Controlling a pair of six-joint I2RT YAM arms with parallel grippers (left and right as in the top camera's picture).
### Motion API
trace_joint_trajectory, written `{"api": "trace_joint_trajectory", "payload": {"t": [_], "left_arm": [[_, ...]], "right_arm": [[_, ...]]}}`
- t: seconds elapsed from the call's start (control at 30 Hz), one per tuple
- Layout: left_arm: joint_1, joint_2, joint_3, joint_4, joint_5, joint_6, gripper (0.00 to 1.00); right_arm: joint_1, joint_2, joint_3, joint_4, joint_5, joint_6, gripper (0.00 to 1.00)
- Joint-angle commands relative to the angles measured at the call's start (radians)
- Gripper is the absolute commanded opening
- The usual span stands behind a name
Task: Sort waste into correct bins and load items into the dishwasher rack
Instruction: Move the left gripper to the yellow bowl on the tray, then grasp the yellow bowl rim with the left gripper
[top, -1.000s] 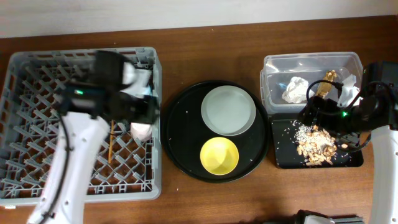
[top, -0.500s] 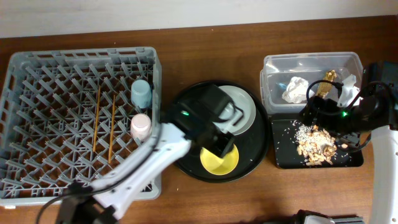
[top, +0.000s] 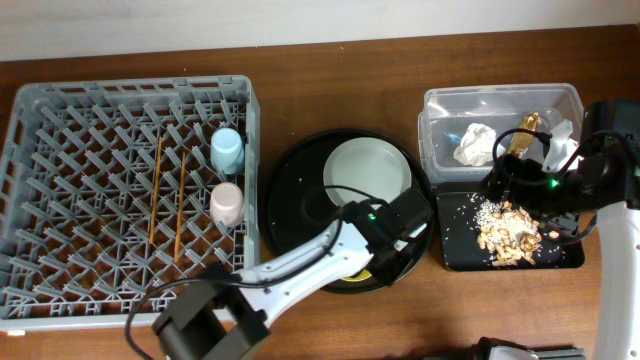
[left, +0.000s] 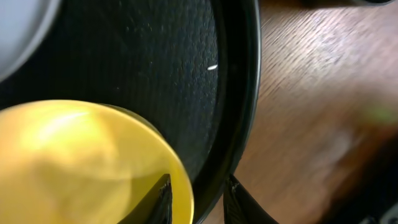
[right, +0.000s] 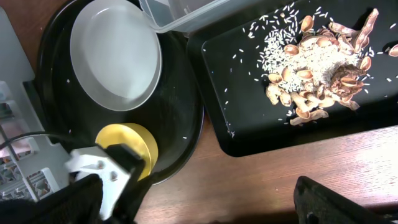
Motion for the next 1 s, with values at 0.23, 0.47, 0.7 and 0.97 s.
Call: {"api": "trace_joint_trajectory", "payload": {"t": [0.23, 0.47, 0.7, 0.97], "left_arm": [[-0.025, 0.093, -0.008, 0.010, -0.071, -0.046, 0.15], [-0.025, 0.089, -0.003, -0.006, -0.071, -0.045, 0.01], [0.043, -0.022, 0.204, -0.140, -0.137, 0.049, 0.00], [0.509, -0.129, 0.576, -0.214, 0.280, 0.180, 0.00]], "right_arm": [[-0.006, 0.001, 0.001, 0.000, 0.010, -0.004, 0.99], [-0.006, 0.001, 0.001, 0.000, 0.010, -0.004, 0.99], [-0.006, 0.001, 0.001, 0.000, 0.010, -0.004, 0.99], [-0.006, 0.001, 0.001, 0.000, 0.010, -0.004, 0.99]]}}
